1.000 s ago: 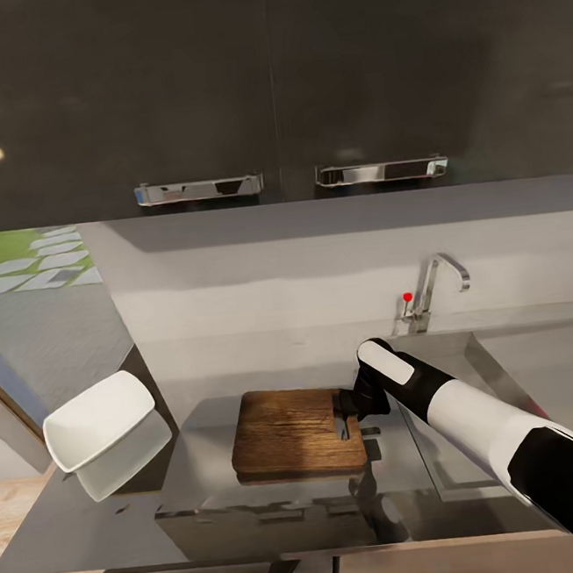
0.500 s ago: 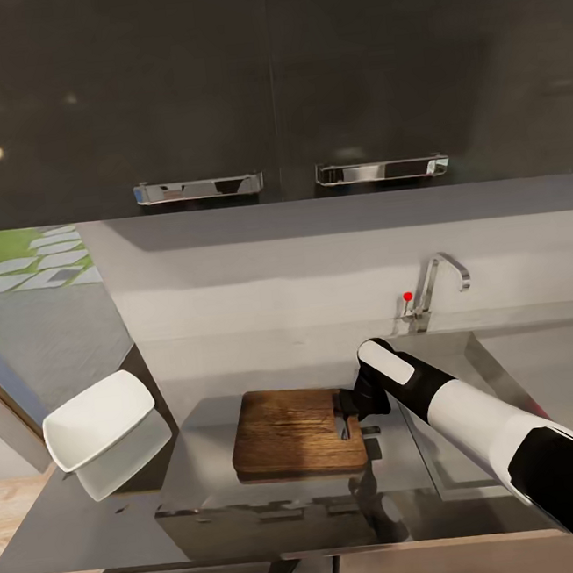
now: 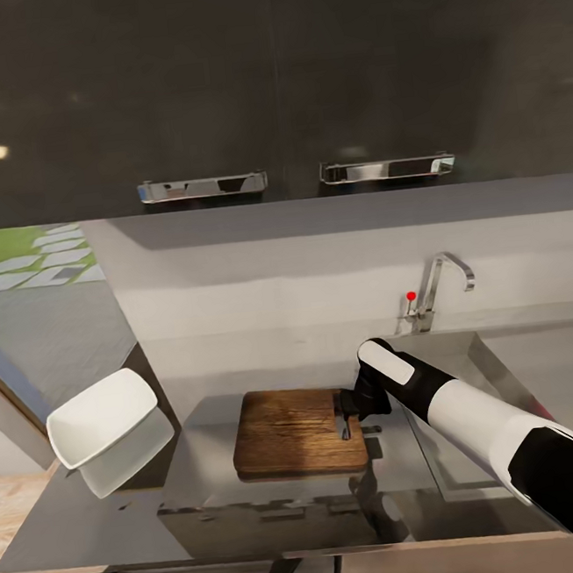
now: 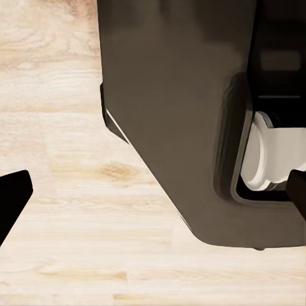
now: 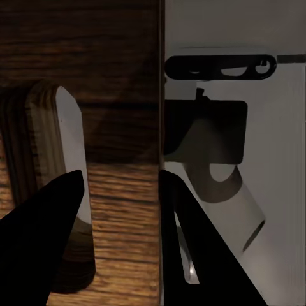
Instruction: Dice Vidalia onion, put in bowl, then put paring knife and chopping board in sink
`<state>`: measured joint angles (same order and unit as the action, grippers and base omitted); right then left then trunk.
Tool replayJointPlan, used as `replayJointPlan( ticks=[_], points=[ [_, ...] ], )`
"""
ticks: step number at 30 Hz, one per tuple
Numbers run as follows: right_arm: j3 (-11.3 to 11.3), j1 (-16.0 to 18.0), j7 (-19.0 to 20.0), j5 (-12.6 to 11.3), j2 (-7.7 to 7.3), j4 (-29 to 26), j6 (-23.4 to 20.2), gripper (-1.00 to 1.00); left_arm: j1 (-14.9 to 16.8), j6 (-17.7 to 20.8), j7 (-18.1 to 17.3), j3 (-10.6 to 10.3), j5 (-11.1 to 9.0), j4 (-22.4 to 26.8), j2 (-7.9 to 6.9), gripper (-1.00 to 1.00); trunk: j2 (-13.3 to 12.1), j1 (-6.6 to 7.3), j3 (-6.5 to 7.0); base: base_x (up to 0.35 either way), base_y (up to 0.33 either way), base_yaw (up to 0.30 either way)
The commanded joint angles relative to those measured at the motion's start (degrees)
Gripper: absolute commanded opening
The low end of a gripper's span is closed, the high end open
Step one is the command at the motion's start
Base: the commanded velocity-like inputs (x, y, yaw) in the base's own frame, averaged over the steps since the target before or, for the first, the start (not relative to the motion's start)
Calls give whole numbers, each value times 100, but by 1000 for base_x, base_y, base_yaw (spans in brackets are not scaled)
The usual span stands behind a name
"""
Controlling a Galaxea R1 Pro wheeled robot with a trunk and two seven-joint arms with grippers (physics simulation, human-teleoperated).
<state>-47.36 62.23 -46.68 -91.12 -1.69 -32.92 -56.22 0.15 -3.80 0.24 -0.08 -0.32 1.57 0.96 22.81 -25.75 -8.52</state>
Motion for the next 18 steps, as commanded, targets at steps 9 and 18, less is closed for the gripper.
replayJointPlan(
  ticks=[9, 18],
  points=[
    [-36, 8, -58, -72, -7, -12, 5, -100, -2, -15, 3, -1, -3, 1, 1, 100, 11, -3, -14, 0, 0, 8],
    [-36, 8, -60, -72, -7, -12, 5, -100, 1, -15, 3, -1, -3, 1, 1, 100, 11, -3, -14, 0, 0, 0]
  ],
)
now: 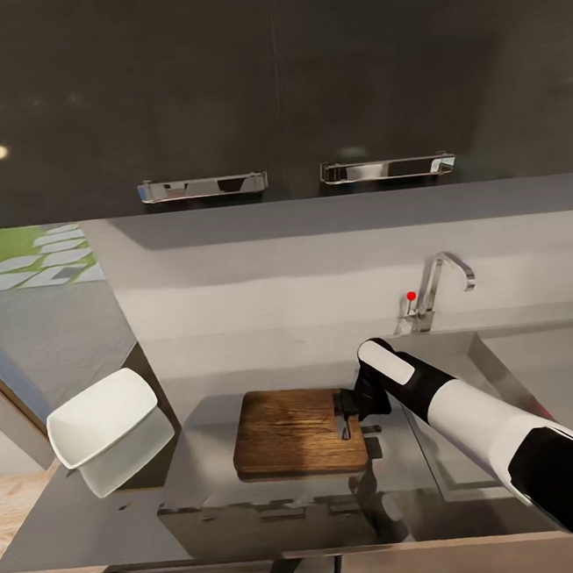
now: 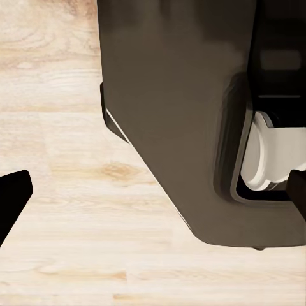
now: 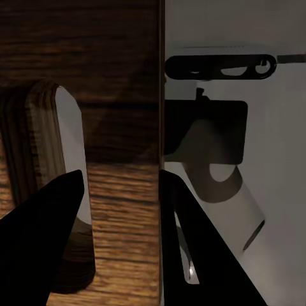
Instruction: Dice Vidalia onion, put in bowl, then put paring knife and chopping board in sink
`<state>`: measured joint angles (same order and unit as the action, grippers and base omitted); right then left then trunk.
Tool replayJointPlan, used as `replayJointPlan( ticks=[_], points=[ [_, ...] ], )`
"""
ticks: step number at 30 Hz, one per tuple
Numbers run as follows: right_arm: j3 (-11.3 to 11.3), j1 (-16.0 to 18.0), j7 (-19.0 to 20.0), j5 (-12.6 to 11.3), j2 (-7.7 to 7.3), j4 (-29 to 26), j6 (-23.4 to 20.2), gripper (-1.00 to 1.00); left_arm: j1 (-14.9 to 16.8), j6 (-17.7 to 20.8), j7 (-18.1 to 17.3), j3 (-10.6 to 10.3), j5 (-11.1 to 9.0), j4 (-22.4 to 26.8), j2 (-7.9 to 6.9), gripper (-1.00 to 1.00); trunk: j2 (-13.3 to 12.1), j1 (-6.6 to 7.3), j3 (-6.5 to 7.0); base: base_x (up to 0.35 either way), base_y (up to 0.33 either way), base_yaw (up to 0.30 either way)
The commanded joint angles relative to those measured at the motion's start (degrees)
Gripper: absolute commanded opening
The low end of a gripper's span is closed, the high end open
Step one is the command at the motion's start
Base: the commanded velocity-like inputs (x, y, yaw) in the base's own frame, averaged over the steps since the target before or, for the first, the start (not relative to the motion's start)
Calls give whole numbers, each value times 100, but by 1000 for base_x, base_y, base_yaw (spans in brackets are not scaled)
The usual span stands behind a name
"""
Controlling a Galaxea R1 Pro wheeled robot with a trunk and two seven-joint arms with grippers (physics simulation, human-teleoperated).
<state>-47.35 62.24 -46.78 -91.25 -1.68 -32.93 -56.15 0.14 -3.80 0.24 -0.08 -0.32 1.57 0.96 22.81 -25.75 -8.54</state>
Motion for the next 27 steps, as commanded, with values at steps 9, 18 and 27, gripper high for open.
replayJointPlan(
  ticks=[9, 18, 27],
  points=[
    [-37, 8, -90, 53, -7, -12, -1, -100, -1, -15, 2, -1, -3, 2, 1, 100, 11, -4, -12, 0, 0, 0],
    [-37, 8, -169, 137, -6, 18, -1, -100, -3, -15, 2, -1, -3, 2, 1, 100, 11, -4, -12, 0, 0, 0],
    [-43, 8, -174, 150, -6, 23, -1, 100, 0, -15, 3, -1, -3, 2, 1, 100, 11, -4, -12, 0, 0, 0]
  ],
)
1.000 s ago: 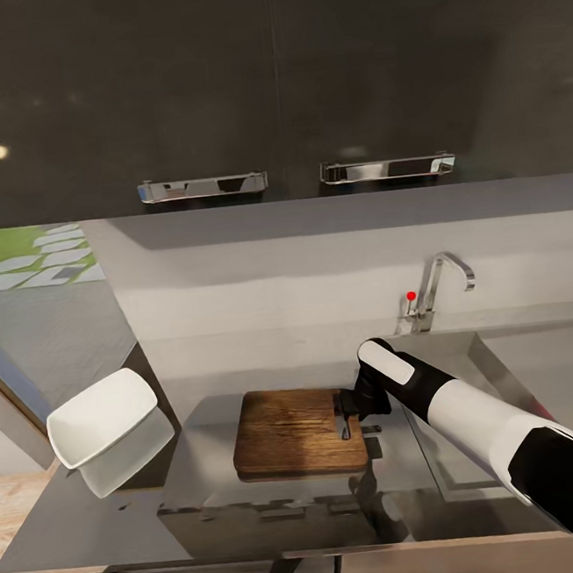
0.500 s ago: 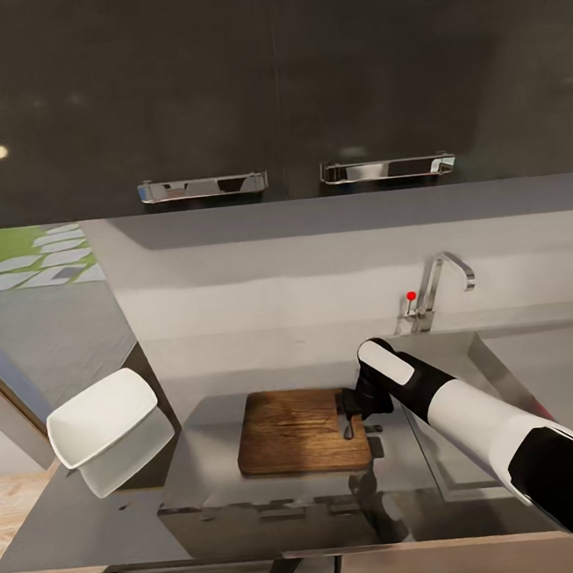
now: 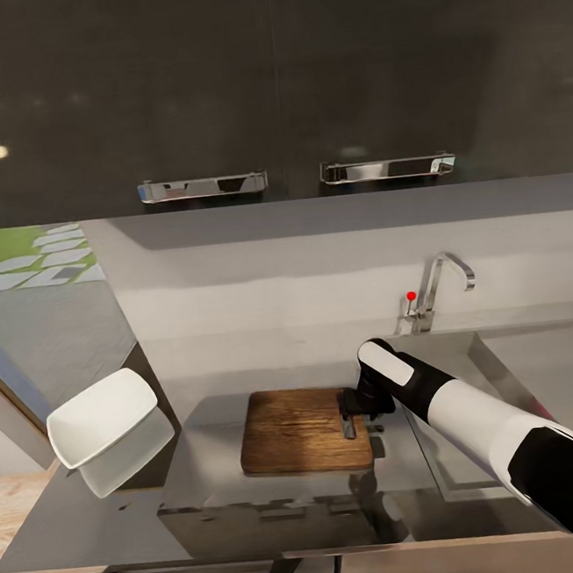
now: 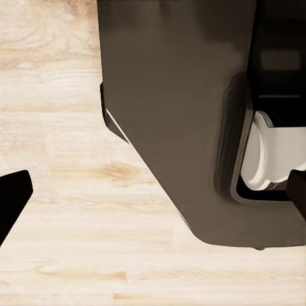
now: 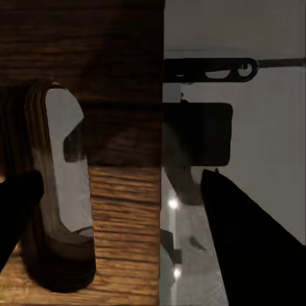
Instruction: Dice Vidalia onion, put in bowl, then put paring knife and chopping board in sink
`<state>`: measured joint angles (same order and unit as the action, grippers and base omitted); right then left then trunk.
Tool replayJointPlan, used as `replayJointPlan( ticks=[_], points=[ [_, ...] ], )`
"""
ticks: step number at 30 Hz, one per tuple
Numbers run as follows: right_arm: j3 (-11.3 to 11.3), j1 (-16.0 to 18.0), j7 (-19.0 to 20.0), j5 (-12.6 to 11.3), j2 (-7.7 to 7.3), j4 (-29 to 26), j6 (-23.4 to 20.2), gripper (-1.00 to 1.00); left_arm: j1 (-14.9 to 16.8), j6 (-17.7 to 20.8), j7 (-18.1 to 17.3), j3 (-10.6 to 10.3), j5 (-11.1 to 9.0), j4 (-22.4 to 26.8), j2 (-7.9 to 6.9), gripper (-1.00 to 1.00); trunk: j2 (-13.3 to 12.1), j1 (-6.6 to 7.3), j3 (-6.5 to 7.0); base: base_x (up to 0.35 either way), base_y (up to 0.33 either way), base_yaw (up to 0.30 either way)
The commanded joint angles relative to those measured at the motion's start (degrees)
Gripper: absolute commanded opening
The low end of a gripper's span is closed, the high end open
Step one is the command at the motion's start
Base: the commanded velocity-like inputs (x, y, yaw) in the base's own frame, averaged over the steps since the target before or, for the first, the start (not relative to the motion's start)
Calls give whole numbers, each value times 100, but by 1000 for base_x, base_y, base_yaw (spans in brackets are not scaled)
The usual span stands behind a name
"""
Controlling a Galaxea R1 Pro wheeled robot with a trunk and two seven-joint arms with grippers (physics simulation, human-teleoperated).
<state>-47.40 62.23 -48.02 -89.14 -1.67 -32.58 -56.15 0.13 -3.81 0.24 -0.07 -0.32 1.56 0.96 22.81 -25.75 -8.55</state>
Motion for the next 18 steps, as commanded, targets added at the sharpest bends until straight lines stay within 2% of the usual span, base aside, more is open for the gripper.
replayJointPlan(
  ticks=[1, 18],
  points=[
    [-39, 8, -50, -60, -6, -12, -1, 100, 1, -15, 3, -1, -3, 2, 1, 100, 12, -3, -11, 0, 0, 0],
    [-34, 8, -50, -64, -9, -12, -1, 100, 0, -15, 3, -1, -3, 2, 1, 100, 12, -3, -11, 0, 0, 0]
  ],
)
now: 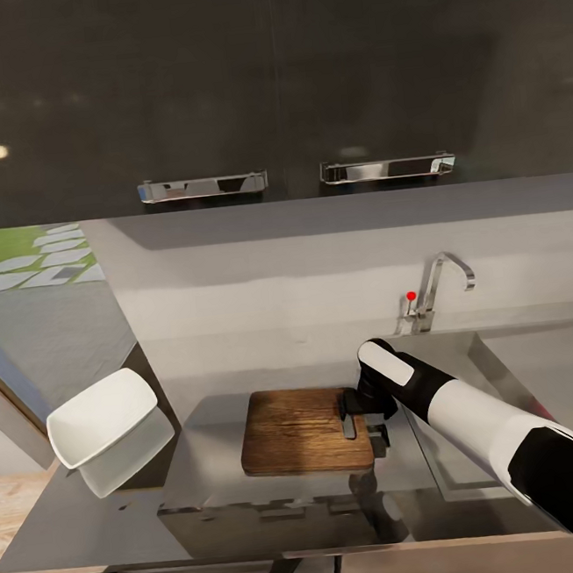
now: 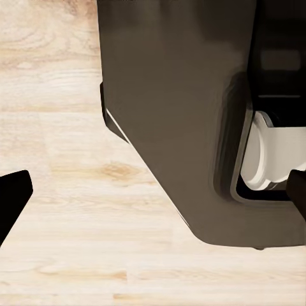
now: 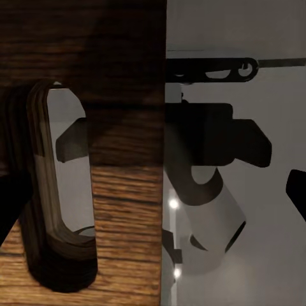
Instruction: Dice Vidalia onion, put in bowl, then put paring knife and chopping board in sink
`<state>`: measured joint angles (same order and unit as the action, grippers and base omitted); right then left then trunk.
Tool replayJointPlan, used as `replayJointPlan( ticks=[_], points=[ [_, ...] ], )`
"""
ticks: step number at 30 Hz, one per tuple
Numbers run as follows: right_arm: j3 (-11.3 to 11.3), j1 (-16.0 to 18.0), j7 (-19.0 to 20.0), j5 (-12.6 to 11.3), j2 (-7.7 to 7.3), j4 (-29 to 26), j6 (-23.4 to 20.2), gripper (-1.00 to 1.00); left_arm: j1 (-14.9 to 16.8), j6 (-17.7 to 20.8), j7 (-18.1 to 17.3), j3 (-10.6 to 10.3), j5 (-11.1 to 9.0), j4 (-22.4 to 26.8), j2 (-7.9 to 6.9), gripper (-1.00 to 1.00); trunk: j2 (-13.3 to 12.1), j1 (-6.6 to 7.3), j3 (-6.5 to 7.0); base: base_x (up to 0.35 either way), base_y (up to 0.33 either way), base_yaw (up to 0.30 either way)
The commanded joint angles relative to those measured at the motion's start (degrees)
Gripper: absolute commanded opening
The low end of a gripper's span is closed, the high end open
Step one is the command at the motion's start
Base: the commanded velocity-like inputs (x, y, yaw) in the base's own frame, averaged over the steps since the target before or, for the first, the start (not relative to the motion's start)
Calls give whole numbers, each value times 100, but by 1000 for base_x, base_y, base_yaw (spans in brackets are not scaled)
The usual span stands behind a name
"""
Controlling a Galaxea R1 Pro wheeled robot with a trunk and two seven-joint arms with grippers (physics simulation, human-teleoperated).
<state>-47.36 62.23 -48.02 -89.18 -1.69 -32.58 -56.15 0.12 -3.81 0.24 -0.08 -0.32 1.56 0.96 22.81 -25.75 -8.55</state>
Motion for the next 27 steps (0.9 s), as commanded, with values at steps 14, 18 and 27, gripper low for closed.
replayJointPlan(
  ticks=[14, 18, 27],
  points=[
    [-15, 8, -53, -81, -16, -45, -10, 100, 1, -15, 3, -1, -3, 2, 2, 100, 12, -3, -11, 0, 0, 0],
    [22, 8, -57, -82, -80, -129, -16, 100, 3, -15, 3, -1, -3, 2, 1, 100, 12, -3, -11, 0, 0, 0],
    [586, 8, -34, -82, -778, -1419, -10, 100, 2, -16, 3, -1, -3, 2, 7, 100, 12, -3, -11, 0, 0, 0]
  ],
)
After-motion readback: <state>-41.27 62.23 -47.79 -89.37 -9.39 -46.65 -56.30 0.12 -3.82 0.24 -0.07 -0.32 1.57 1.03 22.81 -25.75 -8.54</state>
